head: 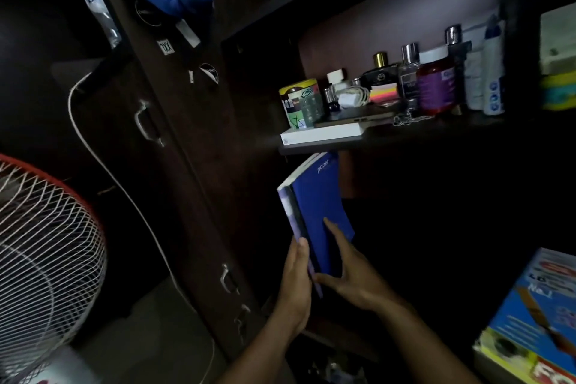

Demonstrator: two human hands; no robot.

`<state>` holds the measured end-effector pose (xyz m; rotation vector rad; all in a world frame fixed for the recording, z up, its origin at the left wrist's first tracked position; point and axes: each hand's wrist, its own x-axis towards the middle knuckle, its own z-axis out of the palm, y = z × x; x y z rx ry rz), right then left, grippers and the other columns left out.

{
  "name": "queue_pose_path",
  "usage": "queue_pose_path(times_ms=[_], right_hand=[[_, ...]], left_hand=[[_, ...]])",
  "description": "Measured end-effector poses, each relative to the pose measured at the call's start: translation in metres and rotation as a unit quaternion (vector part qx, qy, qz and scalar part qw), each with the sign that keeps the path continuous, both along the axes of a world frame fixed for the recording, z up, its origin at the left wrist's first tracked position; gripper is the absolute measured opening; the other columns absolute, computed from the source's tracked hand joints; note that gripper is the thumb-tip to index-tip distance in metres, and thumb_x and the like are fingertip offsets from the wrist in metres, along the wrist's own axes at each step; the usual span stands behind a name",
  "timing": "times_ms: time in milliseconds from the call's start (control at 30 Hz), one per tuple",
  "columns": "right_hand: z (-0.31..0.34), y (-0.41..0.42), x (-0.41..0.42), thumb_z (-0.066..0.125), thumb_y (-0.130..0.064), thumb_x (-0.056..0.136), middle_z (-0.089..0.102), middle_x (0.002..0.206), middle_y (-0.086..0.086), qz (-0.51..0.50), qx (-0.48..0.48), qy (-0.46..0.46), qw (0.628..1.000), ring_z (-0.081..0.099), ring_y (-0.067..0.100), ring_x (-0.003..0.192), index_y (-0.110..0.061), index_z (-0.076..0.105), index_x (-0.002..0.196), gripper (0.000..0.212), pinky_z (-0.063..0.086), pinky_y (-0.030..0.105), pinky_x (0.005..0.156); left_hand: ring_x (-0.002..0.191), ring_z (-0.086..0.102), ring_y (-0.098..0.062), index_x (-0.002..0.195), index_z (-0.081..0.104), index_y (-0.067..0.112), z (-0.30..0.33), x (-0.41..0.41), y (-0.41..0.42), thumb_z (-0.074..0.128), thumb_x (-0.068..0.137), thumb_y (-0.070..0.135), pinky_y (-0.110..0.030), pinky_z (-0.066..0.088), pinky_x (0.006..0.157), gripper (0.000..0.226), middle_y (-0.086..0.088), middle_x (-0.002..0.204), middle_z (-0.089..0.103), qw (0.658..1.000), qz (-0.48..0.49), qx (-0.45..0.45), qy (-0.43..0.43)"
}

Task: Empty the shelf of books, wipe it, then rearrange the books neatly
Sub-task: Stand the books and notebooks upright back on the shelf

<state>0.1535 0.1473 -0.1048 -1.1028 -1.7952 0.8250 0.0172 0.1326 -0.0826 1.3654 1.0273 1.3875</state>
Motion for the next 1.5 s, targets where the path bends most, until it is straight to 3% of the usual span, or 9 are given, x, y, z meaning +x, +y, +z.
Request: queue_pose_path(times_ms=[67, 167, 300, 467, 667, 967, 1233, 1333, 1500], right_hand=[[-0.006, 0.012, 0.002, 0.073, -0.042, 0.089, 0.001, 0.167, -0.018, 0.016, 0.013, -0.004, 1.0, 0.007, 0.007, 0.153, -0.061, -0.004, 0.151, 0.1, 0.021, 0.038, 0.124], [-0.012, 0.021, 0.008, 0.066, -0.032, 0.097, 0.026, 0.163, -0.012, -0.019, 0.039, 0.019, 0.999, 0.027, 0.01, 0.148, -0.057, 0.016, 0.147, 0.075, 0.029, 0.025, 0.113], [-0.012, 0.026, 0.01, 0.057, -0.013, 0.098, 0.057, 0.139, 0.002, -0.111, 0.076, 0.051, 0.99, 0.055, 0.015, 0.123, -0.038, 0.038, 0.146, 0.057, 0.04, 0.023, 0.094], [-0.01, 0.021, 0.007, 0.051, -0.003, 0.097, 0.051, 0.145, -0.003, -0.106, 0.069, 0.051, 0.991, 0.047, 0.002, 0.123, -0.029, 0.04, 0.152, 0.062, 0.035, 0.017, 0.099], [-0.007, 0.021, 0.006, 0.047, -0.007, 0.1, 0.043, 0.143, 0.0, -0.175, 0.058, -0.001, 0.983, 0.049, 0.011, 0.12, -0.033, 0.028, 0.157, 0.066, 0.033, 0.018, 0.094], [-0.007, 0.023, 0.009, 0.058, -0.013, 0.094, 0.056, 0.126, 0.016, -0.231, 0.027, -0.06, 0.971, 0.06, 0.036, 0.109, -0.012, 0.053, 0.139, 0.046, 0.049, 0.04, 0.088], [-0.006, 0.025, 0.009, 0.053, -0.022, 0.099, 0.052, 0.136, 0.013, -0.244, 0.017, -0.075, 0.967, 0.057, 0.031, 0.118, -0.014, 0.046, 0.145, 0.047, 0.047, 0.037, 0.094], [-0.004, 0.025, 0.01, 0.049, -0.025, 0.101, 0.05, 0.139, 0.008, -0.244, 0.019, -0.08, 0.966, 0.055, 0.025, 0.119, -0.021, 0.039, 0.151, 0.051, 0.046, 0.034, 0.095], [0.0, 0.021, 0.01, 0.045, -0.027, 0.103, 0.044, 0.144, 0.005, -0.212, 0.022, -0.099, 0.972, 0.054, 0.021, 0.121, -0.029, 0.023, 0.159, 0.06, 0.047, 0.032, 0.098]], left_hand=[[0.134, 0.055, -0.023, 0.144, 0.049, 0.024, 0.002, -0.005, 0.008, 0.049, 0.098, 0.058, -0.045, 0.042, 0.114, 0.058, -0.004, 0.143, 0.059, 0.999, 0.028, 0.016, 0.029], [0.131, 0.057, -0.026, 0.137, 0.053, 0.028, 0.002, -0.01, 0.024, 0.062, 0.076, 0.081, -0.05, 0.042, 0.114, 0.081, -0.008, 0.142, 0.059, 0.996, 0.061, 0.022, 0.066], [0.129, 0.059, -0.015, 0.153, 0.035, 0.03, 0.004, -0.007, 0.042, 0.049, 0.105, 0.035, -0.046, 0.048, 0.109, 0.051, 0.007, 0.141, 0.06, 0.989, 0.075, 0.066, 0.106], [0.123, 0.062, -0.012, 0.142, 0.043, 0.048, -0.001, -0.001, 0.083, 0.049, 0.105, 0.034, -0.048, 0.051, 0.105, 0.04, 0.013, 0.135, 0.063, 0.979, 0.147, 0.078, 0.116], [0.111, 0.068, -0.016, 0.128, 0.05, 0.057, -0.01, 0.031, 0.142, 0.048, 0.096, 0.048, -0.049, 0.054, 0.099, 0.034, 0.007, 0.121, 0.07, 0.97, 0.208, 0.092, 0.085], [0.103, 0.068, -0.02, 0.137, 0.045, 0.031, -0.017, 0.04, 0.157, 0.057, 0.099, 0.04, -0.043, 0.056, 0.093, 0.041, 0.0, 0.113, 0.069, 0.962, 0.23, 0.072, 0.129], [0.075, 0.06, -0.02, 0.118, 0.054, 0.025, -0.027, 0.024, 0.158, 0.052, 0.096, 0.009, -0.036, 0.049, 0.075, 0.028, -0.001, 0.082, 0.063, 0.935, 0.251, 0.09, 0.232], [0.085, 0.066, -0.03, 0.125, 0.053, 0.026, -0.025, 0.025, 0.163, 0.053, 0.097, 0.012, -0.038, 0.051, 0.078, 0.031, -0.008, 0.09, 0.067, 0.931, 0.257, 0.061, 0.251], [0.109, 0.064, -0.001, 0.14, 0.05, 0.038, -0.021, 0.033, 0.117, 0.061, 0.098, 0.04, -0.034, 0.053, 0.095, 0.044, 0.014, 0.119, 0.068, 0.94, 0.255, 0.114, 0.194]])
